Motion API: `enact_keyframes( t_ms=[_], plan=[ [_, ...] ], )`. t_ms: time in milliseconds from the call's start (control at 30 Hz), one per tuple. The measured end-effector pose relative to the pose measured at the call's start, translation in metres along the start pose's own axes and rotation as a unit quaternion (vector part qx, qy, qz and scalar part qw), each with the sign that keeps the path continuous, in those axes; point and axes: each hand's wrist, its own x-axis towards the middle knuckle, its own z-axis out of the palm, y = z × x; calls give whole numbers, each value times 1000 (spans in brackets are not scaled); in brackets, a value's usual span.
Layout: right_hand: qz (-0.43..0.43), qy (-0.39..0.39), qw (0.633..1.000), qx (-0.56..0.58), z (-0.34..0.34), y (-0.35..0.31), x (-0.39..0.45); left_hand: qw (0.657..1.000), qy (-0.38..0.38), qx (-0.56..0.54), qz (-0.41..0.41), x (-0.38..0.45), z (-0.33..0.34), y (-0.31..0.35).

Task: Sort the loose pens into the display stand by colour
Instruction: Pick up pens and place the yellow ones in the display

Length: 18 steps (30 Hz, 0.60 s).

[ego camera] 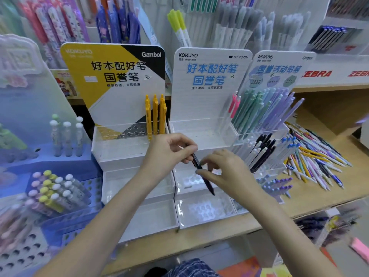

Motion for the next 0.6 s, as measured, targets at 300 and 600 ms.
enact_keyframes(
  t_ms=[300,600],
  plan=[
    [43,-26,997,60,36,-48,1,999,2,23,-30,-41,-31,-30],
    [175,-100,958,204,57,-33,-23,882,-51,468,-29,-76,-60,-104]
  ],
)
